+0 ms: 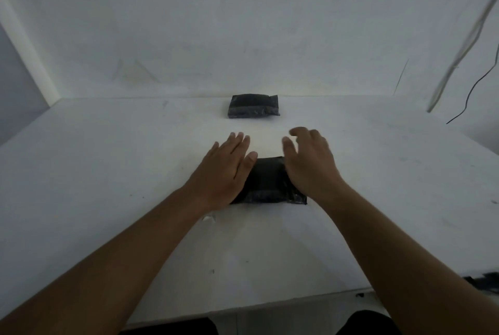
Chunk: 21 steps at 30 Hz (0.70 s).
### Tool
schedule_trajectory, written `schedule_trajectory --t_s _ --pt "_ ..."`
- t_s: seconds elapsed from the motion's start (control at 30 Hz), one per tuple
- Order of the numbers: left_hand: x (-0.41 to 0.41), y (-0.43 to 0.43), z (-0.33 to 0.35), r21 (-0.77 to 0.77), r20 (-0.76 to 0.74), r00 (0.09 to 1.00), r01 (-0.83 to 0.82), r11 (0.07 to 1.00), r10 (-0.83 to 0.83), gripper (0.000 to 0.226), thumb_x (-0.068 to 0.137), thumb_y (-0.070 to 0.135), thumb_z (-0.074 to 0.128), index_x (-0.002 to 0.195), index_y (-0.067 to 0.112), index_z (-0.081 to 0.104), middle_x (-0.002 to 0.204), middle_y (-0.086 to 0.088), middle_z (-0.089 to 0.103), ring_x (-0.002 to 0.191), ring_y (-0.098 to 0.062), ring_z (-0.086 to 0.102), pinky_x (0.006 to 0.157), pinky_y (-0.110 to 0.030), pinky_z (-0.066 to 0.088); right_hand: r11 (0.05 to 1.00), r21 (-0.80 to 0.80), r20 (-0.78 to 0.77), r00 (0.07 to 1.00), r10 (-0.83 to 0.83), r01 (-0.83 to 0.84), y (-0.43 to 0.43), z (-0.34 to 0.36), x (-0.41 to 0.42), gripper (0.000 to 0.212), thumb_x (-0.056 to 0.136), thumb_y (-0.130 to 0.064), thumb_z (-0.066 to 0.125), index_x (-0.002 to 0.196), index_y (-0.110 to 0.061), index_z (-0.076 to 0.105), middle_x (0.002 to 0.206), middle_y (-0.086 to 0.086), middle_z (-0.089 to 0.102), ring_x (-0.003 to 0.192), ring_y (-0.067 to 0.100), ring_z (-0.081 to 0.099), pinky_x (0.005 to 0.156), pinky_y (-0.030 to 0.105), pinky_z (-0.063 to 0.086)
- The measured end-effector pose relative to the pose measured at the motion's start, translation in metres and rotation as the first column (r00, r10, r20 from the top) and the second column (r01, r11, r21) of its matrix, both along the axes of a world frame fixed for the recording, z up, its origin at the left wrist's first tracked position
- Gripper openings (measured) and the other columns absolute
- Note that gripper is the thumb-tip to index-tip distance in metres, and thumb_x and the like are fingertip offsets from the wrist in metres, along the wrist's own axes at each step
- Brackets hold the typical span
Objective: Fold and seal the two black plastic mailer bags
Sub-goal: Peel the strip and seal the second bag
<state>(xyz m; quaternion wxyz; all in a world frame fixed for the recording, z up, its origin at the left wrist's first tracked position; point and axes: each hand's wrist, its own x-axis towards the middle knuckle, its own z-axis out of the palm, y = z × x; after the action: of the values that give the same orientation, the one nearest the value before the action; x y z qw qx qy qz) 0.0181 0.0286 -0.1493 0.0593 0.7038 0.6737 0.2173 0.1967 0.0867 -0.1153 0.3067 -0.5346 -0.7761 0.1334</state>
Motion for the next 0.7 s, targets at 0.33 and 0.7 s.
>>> schedule_trajectory --t_s 0.33,0.7 --pt "-0.032 -0.017 -0.010 -0.071 -0.091 0.979 0.175 0.982 -0.181 0.070 0.097 0.061 0.003 0.159 0.028 -0.005 0.167 0.008 -0.009 0.150 -0.001 -0.018 0.125 -0.040 -0.004 0.969 -0.055 0.393 0.887 0.244 -0.242 -0.008 -0.035 0.026 0.060 0.105 -0.047 0.012 0.159 -0.021 0.005 0.167 0.004 0.007 0.153 0.019 0.002 0.124 0.045 0.005" --pt "-0.030 -0.021 0.004 0.375 -0.436 0.855 0.458 0.806 -0.283 0.033 0.085 0.035 0.069 0.106 0.009 0.073 0.101 -0.007 0.070 0.084 -0.026 0.065 0.072 -0.036 0.050 0.712 0.365 0.564 0.751 0.344 -0.600 -0.025 -0.029 0.026 0.029 0.090 -0.034 0.061 0.113 -0.016 0.065 0.110 0.008 0.060 0.098 0.025 0.056 0.084 0.039 0.051"
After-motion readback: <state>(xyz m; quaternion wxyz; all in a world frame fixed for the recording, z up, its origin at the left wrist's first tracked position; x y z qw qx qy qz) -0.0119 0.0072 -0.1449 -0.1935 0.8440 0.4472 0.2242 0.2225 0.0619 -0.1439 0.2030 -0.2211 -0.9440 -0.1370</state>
